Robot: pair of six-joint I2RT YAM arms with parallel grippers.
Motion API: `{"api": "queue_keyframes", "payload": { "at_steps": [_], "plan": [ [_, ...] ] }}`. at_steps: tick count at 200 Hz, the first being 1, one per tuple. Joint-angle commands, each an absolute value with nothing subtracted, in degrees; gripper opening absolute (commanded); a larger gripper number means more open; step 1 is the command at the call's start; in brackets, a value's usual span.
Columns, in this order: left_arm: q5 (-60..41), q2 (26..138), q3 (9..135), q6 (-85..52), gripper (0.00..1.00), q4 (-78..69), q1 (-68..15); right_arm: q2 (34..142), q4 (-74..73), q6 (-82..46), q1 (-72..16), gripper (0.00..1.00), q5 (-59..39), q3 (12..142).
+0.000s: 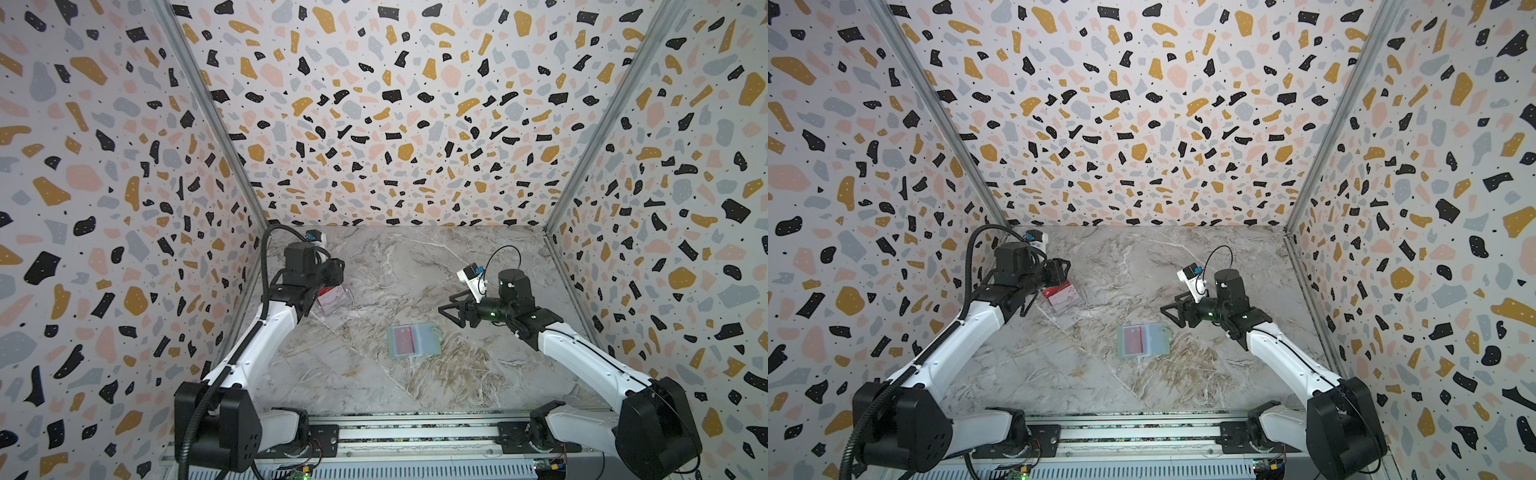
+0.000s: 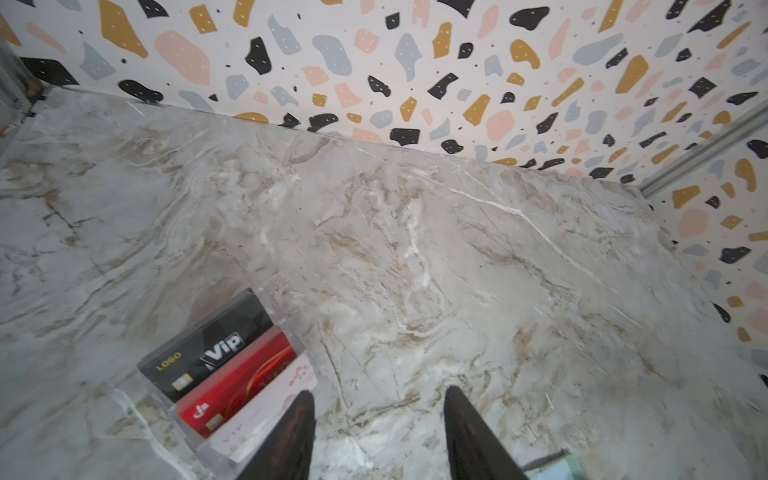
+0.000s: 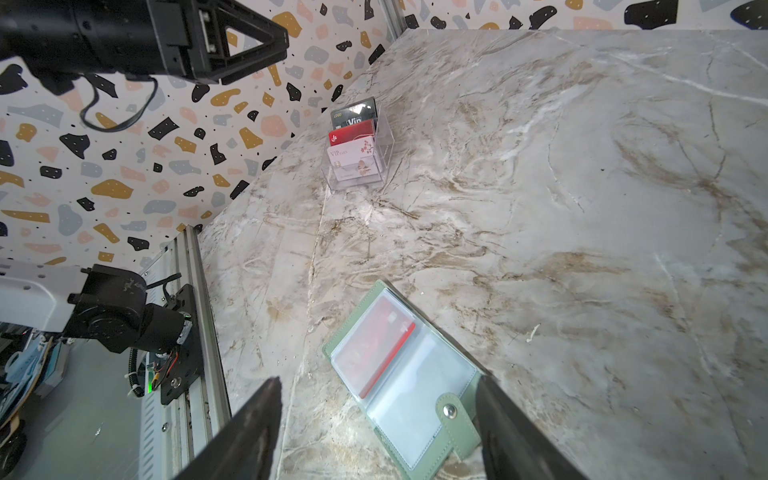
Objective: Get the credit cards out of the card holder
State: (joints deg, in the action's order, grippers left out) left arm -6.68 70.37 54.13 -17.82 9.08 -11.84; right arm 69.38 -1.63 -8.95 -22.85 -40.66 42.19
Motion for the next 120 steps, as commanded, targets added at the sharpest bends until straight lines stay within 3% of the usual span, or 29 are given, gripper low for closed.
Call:
{"api": "queue_keyframes", "payload": {
  "at_steps": [1,120],
  "plan": [
    [-1.54,68.25,52.14,-21.79,0.55,6.12,-17.36,70.02,-2.23,-9.71,-22.61,0.74,-41.26,42.54],
    [5.86,66.27,41.53,-33.02,0.58,5.43,-32.12,71.94,-3.07,-10.98,-23.29,0.74,-41.95,40.78]
  ]
}}
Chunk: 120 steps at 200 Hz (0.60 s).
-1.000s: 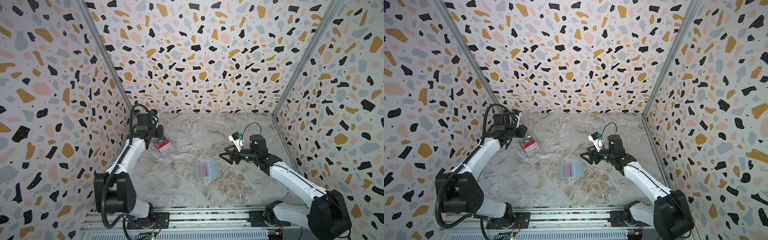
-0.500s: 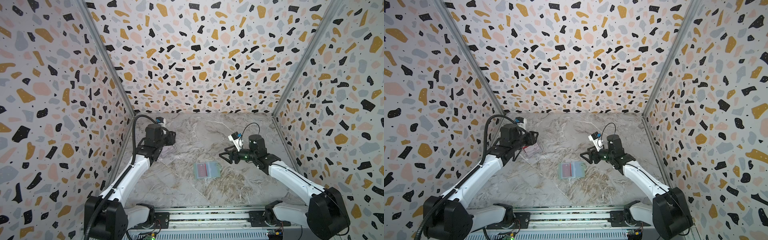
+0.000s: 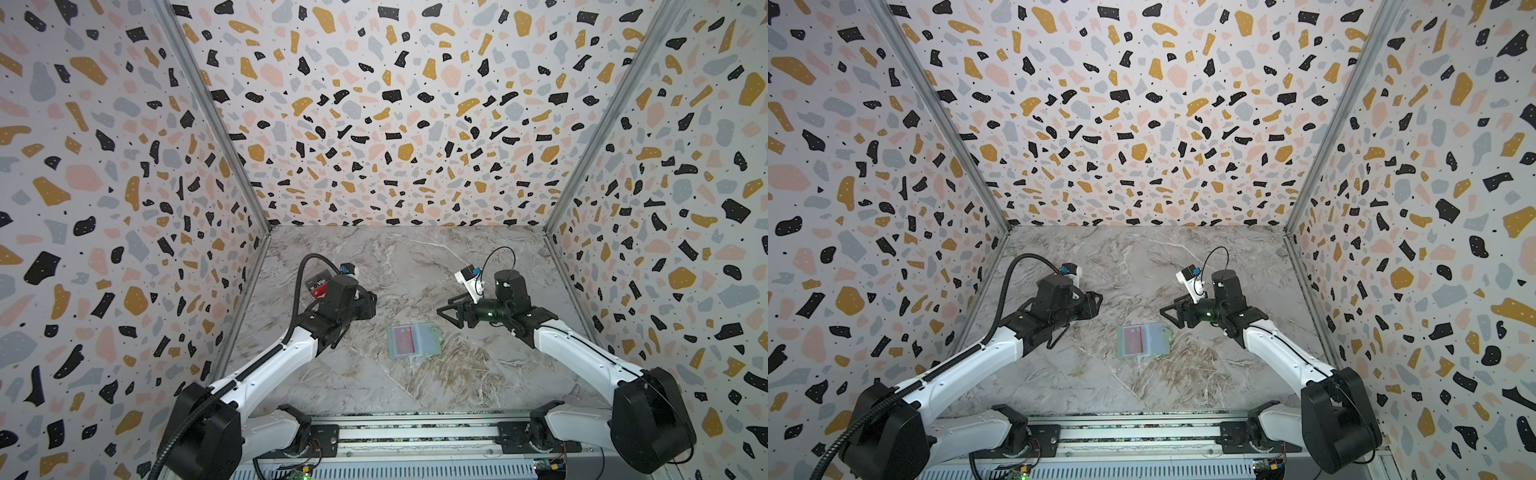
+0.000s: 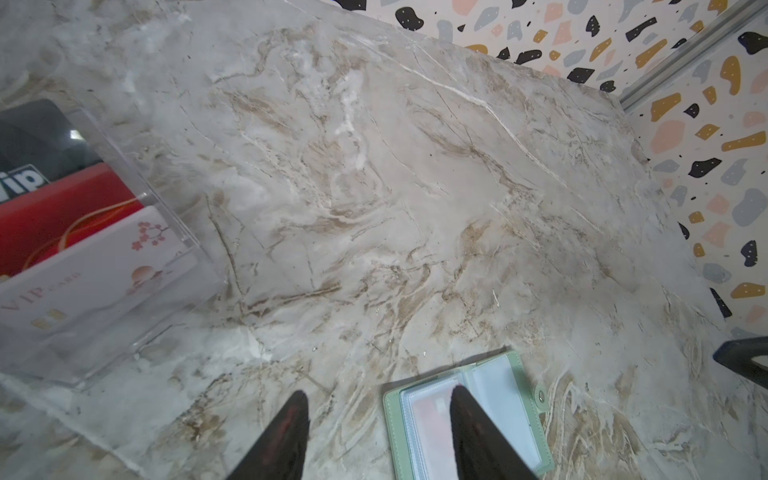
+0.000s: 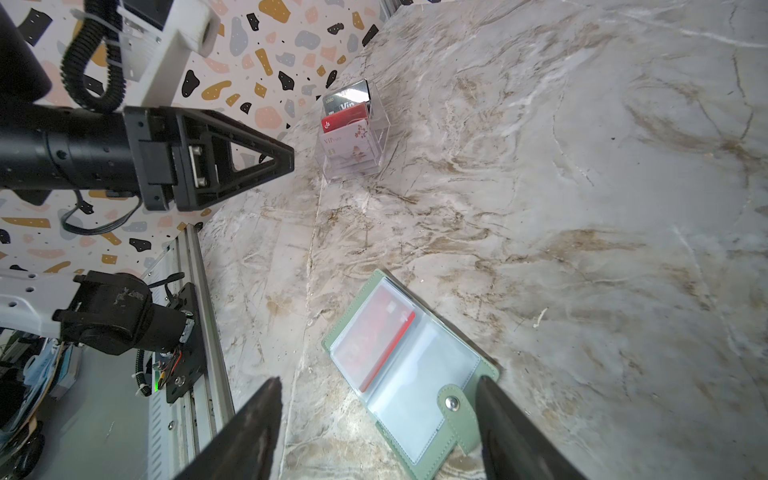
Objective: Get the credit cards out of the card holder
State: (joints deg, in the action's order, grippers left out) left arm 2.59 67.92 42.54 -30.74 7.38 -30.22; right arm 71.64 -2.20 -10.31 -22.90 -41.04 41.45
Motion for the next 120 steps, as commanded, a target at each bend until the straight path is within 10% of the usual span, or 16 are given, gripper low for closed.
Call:
{"api": "queue_keyframes", "payload": {
  "at_steps": [1,120],
  "plan": [
    [5.96,66.27,41.55,-33.12,0.58,5.53,-32.19,71.92,-3.07,-10.99,-23.29,0.74,-41.94,40.78],
    [14.79,70.70,35.64,-35.69,0.58,1.84,-44.51,75.57,-5.20,-13.13,-29.27,0.73,-40.17,40.02]
  ]
}}
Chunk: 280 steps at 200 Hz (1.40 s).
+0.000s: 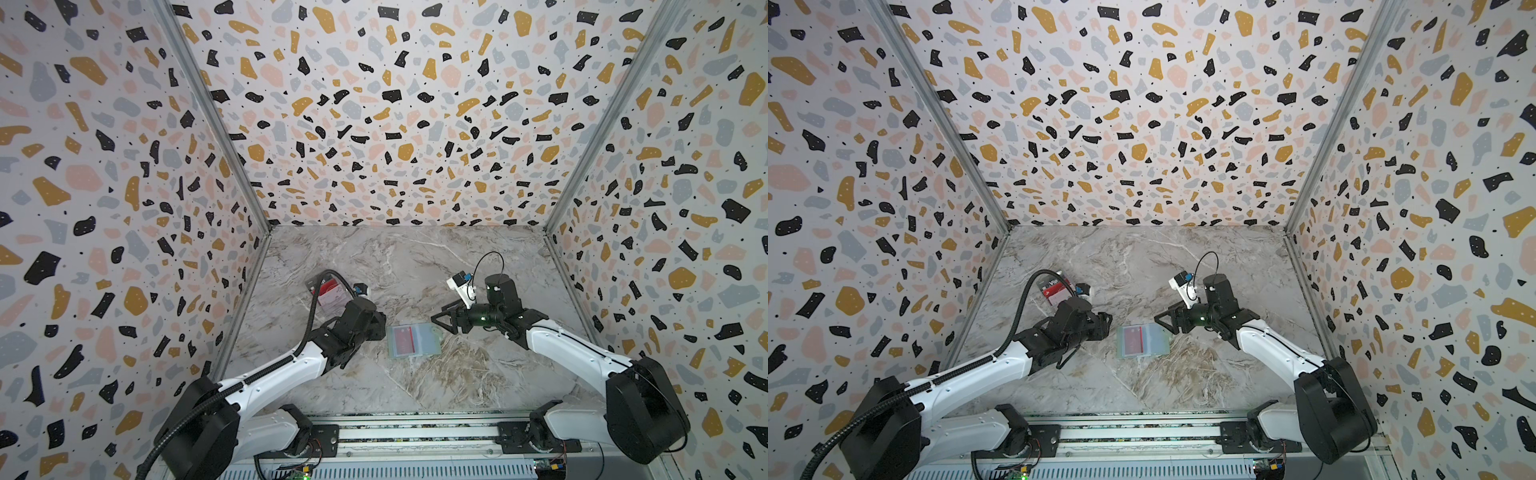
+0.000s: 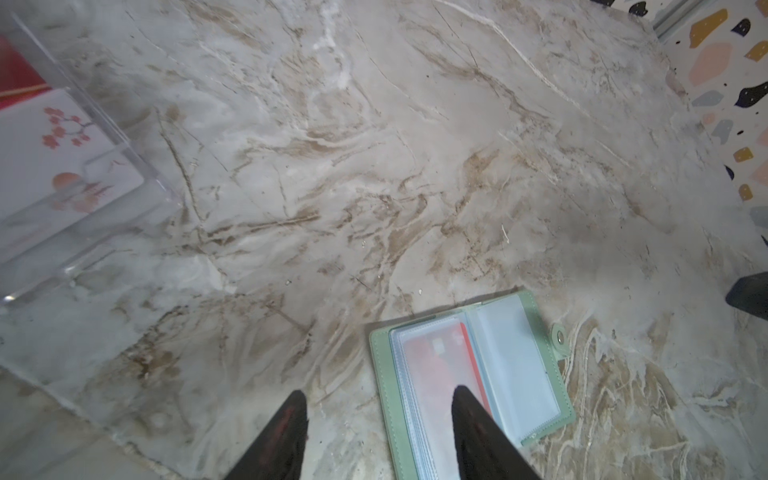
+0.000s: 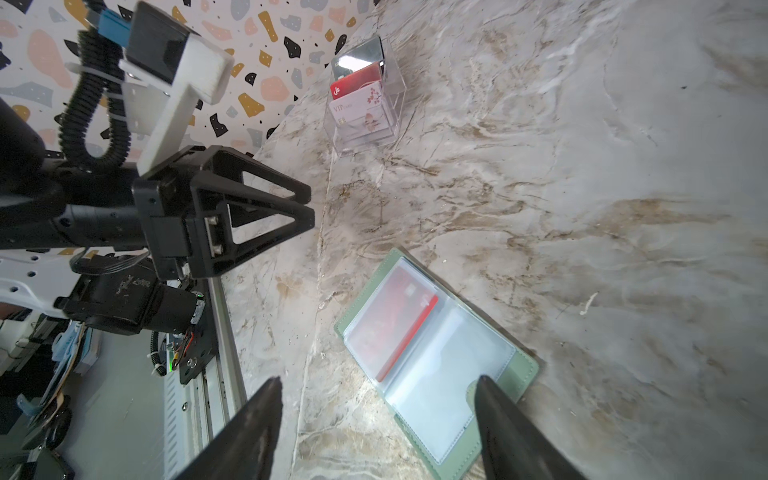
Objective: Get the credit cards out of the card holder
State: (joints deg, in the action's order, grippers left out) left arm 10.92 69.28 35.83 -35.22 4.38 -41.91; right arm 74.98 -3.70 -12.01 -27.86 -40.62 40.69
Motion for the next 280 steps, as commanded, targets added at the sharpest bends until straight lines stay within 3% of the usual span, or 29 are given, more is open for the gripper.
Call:
{"api": "queue_keyframes", "payload": {
  "at_steps": [1,34,104,205,250,280],
  "plan": [
    [15.00,70.77,35.66,-35.64,0.58,1.84,-44.58,75.62,-5.28,-13.15,-29.31,0.73,-40.21,40.00],
    [17.83,74.56,36.97,-34.92,0.58,2.86,-48.04,77.31,-6.69,-14.31,-31.28,0.73,-39.93,39.64],
    [13.86,77.31,34.01,-33.34,0.54,-4.65,-51.07,81.44,-7.24,-17.36,-34.06,0.72,-38.18,39.38],
    [11.24,78.87,29.30,-33.03,0.49,-10.50,-51.07,90.25,-9.98,-24.39,-36.60,0.54,-38.74,41.04],
    [11.19,77.79,27.61,-33.98,0.47,-10.78,-51.07,88.95,-5.72,-21.51,-41.68,0.54,-25.35,44.20],
    [9.61,78.02,27.16,-33.99,0.40,-11.34,-51.01,89.37,-3.74,-20.98,-43.28,0.54,-19.34,45.87]
  ]
}}
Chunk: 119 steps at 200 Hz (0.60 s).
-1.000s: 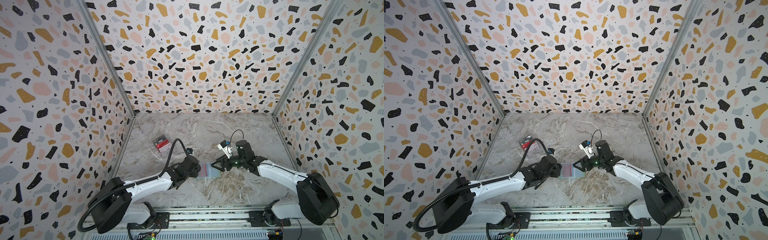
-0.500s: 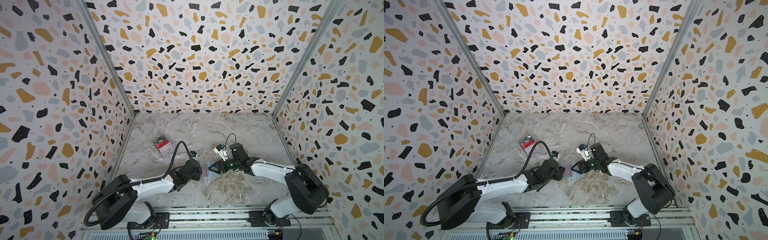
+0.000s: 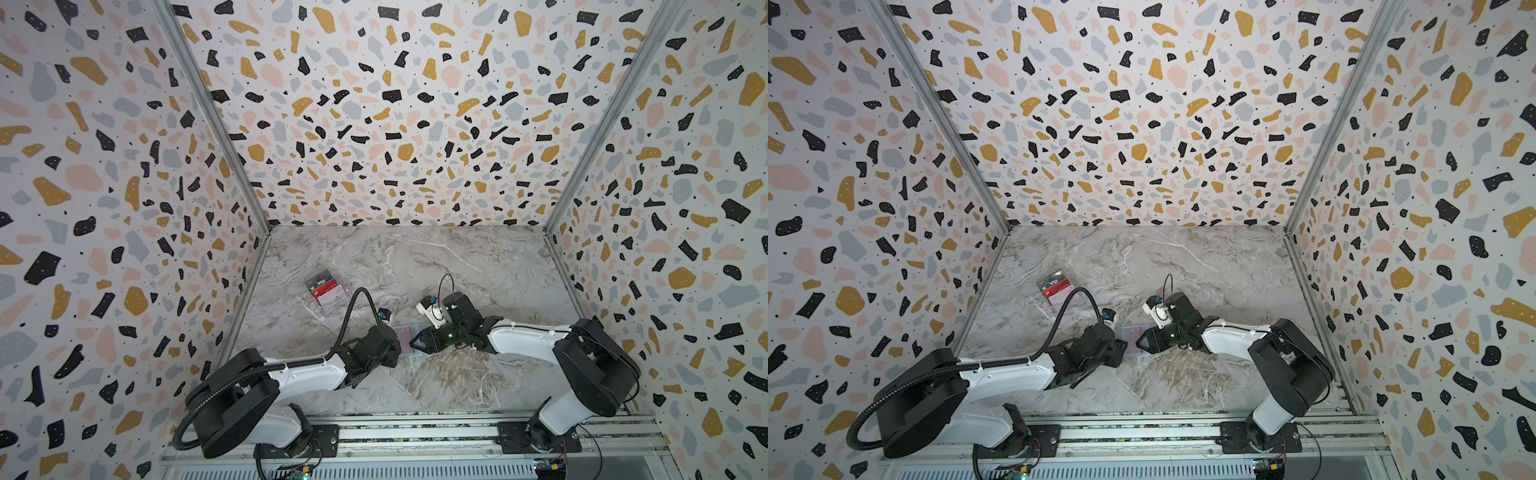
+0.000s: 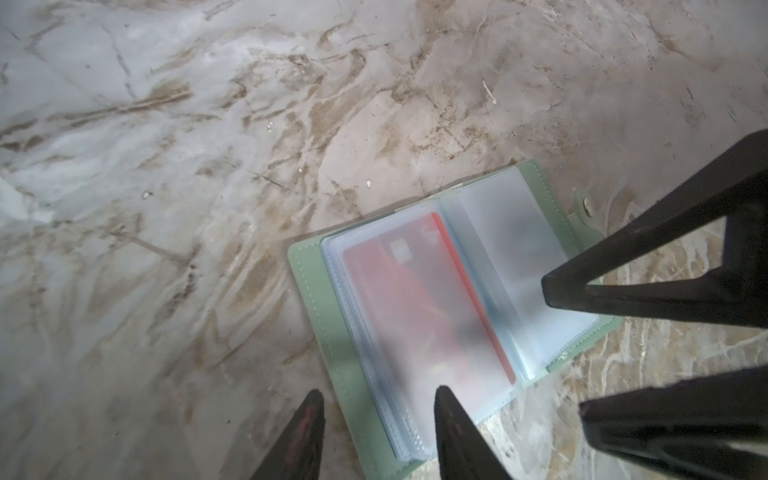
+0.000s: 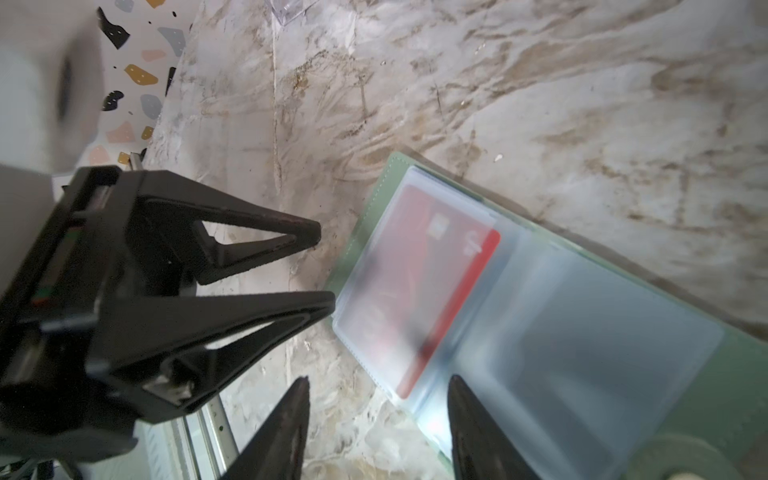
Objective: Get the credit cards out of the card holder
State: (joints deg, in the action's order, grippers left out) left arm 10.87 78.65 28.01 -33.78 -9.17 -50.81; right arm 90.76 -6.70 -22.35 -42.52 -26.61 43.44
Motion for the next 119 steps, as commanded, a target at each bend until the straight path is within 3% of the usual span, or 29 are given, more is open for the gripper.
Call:
{"api": "queue_keyframes", "payload": {
  "at_steps": [1,100,119],
  "plan": [
    [9.55,77.99,27.11,-34.00,0.40,-11.30,-50.99,89.33,-3.72,-20.99,-43.31,0.54,-19.25,45.92],
    [8.34,78.10,25.70,-33.58,0.01,-12.34,-50.74,94.71,-1.85,-20.56,-46.93,0.53,-14.18,50.98],
    [8.47,78.35,25.15,-33.66,0.00,-12.91,-50.66,95.75,-1.63,-20.57,-47.45,0.53,-13.55,51.96]
  ]
}}
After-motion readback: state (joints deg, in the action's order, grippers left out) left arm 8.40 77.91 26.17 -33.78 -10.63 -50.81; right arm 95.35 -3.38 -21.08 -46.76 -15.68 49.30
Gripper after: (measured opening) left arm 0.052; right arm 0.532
